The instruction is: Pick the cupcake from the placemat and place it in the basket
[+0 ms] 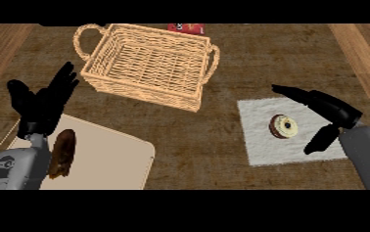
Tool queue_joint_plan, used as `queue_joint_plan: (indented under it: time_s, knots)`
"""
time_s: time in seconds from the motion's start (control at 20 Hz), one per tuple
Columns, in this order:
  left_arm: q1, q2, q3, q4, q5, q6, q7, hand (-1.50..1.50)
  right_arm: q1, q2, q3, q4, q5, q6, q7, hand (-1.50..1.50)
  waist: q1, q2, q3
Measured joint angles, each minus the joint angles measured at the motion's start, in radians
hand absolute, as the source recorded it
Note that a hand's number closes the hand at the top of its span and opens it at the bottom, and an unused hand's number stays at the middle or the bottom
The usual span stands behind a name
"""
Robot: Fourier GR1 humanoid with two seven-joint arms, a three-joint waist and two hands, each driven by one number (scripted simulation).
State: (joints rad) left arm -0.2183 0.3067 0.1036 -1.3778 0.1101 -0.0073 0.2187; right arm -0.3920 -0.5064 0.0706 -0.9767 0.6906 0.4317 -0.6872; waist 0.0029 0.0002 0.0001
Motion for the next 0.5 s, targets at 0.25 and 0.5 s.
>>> queue_joint_plan:
  time_s: [0.25,0.5]
  knots:
    - [0.002,-0.013,0.007,-0.001,-0.016,-0.004,0.002,0.0,0.056,0.006,0.009,-0.071,0.011,-0.009,0.009,-1.5,-0.003,-0.001,0.0]
    - [0.012,-0.017,0.026,-0.014,-0.02,-0.023,0.001,0.0,0.078,0.022,0.007,-0.089,0.056,-0.025,0.013,-1.5,-0.002,0.0,0.0]
